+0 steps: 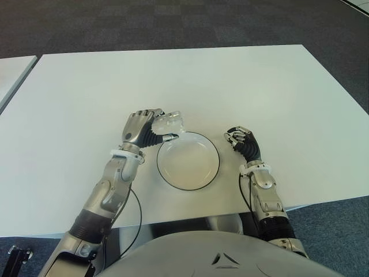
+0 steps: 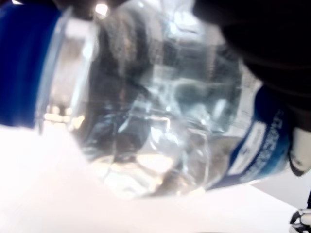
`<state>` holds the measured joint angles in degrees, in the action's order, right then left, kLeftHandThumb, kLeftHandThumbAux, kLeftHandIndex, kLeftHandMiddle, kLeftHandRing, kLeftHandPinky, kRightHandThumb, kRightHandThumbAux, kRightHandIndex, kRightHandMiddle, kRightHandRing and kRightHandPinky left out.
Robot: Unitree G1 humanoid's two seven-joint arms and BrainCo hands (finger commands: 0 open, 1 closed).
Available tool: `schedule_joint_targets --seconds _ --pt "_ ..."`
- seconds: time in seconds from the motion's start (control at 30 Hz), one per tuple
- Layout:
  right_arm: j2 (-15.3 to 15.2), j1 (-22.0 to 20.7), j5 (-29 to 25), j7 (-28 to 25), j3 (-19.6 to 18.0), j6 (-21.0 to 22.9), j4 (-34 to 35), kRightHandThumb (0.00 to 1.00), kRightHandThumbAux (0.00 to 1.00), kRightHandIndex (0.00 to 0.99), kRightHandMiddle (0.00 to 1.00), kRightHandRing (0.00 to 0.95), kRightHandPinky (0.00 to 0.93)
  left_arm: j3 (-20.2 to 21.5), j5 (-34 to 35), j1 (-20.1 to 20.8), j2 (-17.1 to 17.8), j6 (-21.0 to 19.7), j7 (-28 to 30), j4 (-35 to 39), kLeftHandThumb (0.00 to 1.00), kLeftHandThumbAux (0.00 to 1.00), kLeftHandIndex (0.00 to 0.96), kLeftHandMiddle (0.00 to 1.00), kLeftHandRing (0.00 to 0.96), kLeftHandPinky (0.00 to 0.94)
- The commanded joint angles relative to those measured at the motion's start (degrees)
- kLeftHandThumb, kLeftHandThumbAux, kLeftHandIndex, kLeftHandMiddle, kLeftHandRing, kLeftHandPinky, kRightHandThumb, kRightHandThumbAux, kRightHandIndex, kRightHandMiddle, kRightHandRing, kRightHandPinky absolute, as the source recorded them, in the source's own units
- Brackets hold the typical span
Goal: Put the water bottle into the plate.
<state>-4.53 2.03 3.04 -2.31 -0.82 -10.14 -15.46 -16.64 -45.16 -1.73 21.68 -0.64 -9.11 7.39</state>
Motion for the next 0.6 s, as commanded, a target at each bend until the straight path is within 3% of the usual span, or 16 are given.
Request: schedule_joint_targets --seconds 0.03,0.17,0.2,0.3,0.47,0.6 --pt "0.01 1.40 0.10 -0.26 0.45 1.17 -1.53 0.697 0.733 0.436 0.765 0.759 0.751 -3.20 -1.93 2.62 -0.98 0.66 2.84 -0.50 0.853 0.668 0.401 0.526 0.775 0.229" --pt "-0.16 1.41 -0.09 -0.56 0.44 0.87 -1.60 0.697 0.733 0.436 0.765 0.759 0.755 -6.38 -3.52 4.51 -1.98 0.70 4.54 -3.06 0.853 0.667 0.402 0.529 0.783 0.357" --pt "-0.19 1.40 -0.15 -0.62 0.42 0.76 -1.63 0.697 0.733 0.436 0.767 0.760 0.759 -7.18 -3.84 5.08 -2.21 0.69 5.13 -3.79 0.853 0.668 0.401 0.530 0.791 0.503" --pt "-0.24 1.36 -0.12 -0.63 0.41 0.74 -1.68 0.697 0.733 0.436 0.768 0.762 0.761 -8.45 -3.93 6.14 -2.63 0.77 6.16 -5.38 0.852 0.668 0.400 0.530 0.804 0.665" --pt "-0.29 1.34 -0.11 -0.67 0.38 1.14 -1.58 0.697 0.733 0.436 0.768 0.762 0.757 -9.91 -3.50 7.61 -3.31 1.64 6.64 -8.79 0.852 0.668 0.399 0.531 0.811 0.742" --pt "-0.34 1.20 -0.42 -0.90 0.20 1.36 -1.84 0.697 0.733 0.436 0.764 0.758 0.744 -12.85 -3.32 10.92 -5.16 5.27 4.33 -20.29 0.851 0.669 0.398 0.531 0.819 0.767"
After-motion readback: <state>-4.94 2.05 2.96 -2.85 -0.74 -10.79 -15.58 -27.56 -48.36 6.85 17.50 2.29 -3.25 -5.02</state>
